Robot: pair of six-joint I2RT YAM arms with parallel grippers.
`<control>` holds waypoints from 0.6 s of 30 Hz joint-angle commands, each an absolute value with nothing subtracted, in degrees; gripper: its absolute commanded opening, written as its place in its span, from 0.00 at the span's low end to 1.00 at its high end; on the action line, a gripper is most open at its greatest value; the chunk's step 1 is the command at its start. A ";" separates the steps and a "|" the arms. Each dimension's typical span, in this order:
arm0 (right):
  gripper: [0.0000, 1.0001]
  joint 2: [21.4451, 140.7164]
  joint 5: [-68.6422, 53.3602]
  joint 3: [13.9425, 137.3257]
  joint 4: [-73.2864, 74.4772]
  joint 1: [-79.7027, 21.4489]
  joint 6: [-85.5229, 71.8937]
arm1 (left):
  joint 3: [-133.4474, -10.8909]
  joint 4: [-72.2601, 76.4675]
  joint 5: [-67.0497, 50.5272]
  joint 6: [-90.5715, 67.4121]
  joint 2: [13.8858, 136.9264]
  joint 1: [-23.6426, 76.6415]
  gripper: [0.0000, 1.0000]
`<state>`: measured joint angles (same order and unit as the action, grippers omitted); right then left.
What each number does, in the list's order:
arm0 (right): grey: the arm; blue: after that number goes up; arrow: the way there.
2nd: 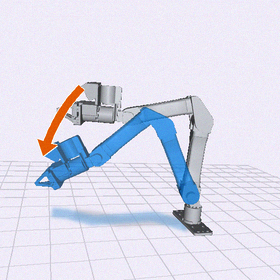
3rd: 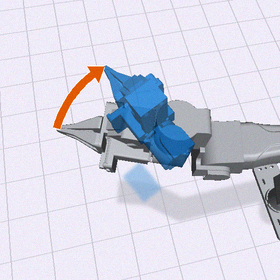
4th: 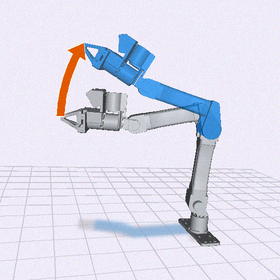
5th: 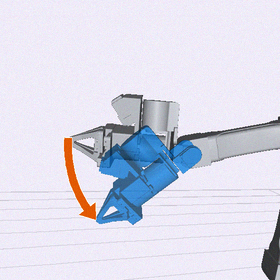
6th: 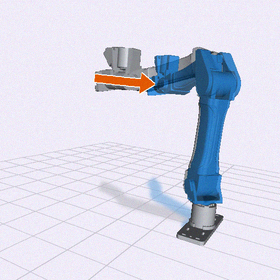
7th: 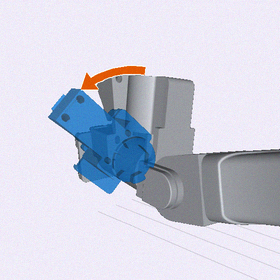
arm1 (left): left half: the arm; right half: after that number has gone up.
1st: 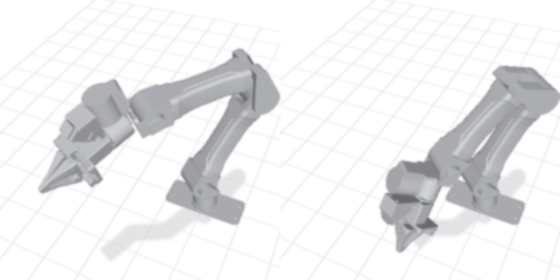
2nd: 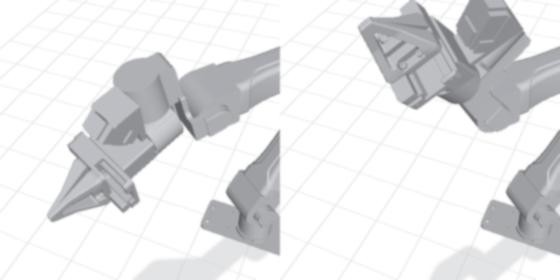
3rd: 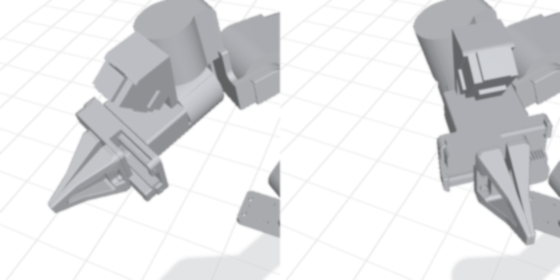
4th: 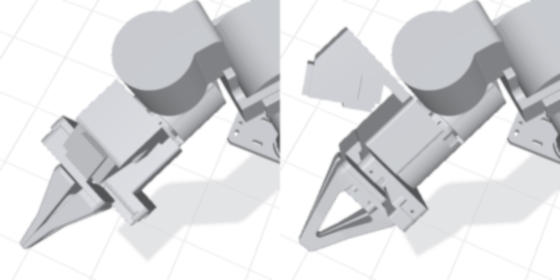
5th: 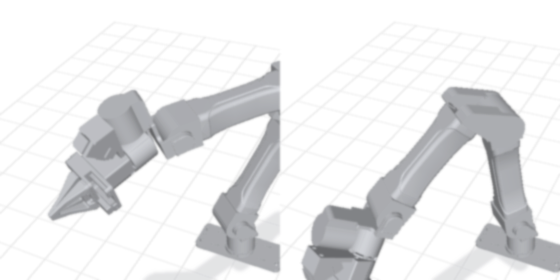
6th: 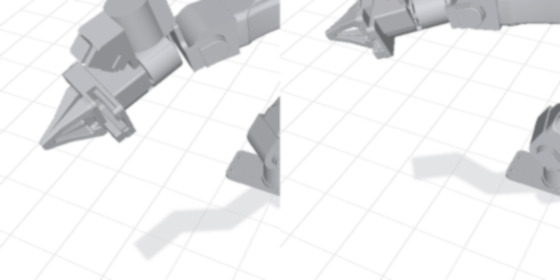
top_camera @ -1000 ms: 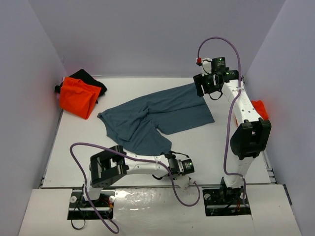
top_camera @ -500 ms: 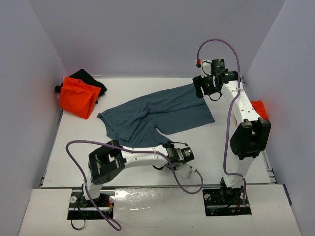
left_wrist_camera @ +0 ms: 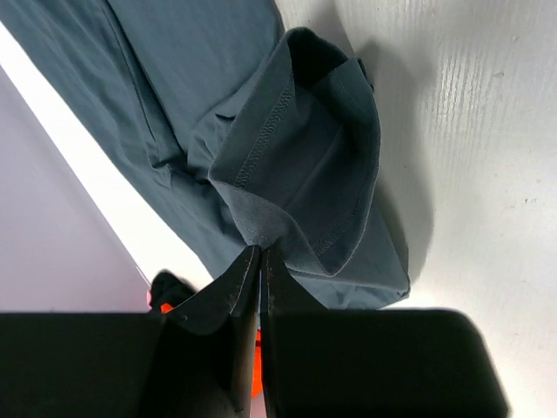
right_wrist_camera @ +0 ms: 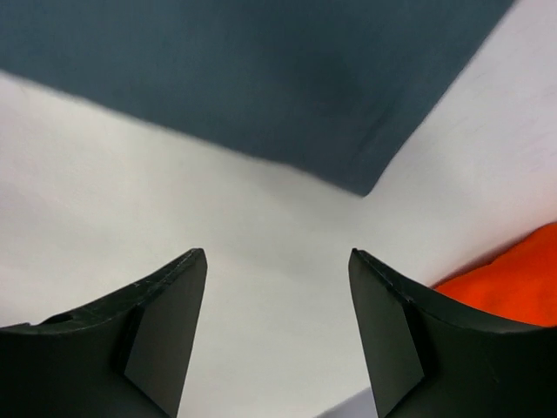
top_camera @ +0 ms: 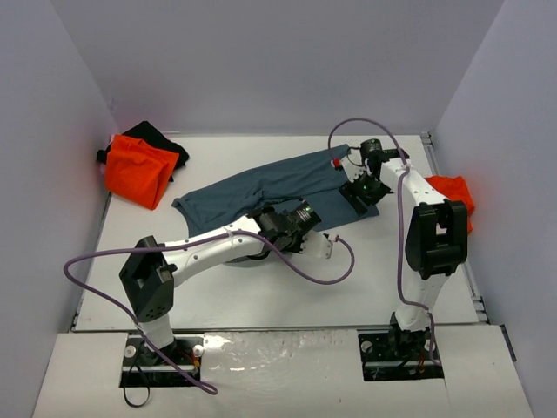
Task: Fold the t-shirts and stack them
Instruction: Grap the side of the flattened tshirt closest away from the robot with both arms
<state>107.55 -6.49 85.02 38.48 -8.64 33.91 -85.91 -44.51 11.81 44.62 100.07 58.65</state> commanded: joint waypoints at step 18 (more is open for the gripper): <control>0.60 111.55 14.40 79.18 35.63 -10.72 51.93 | -88.51 -46.95 12.30 42.75 98.96 55.14 0.00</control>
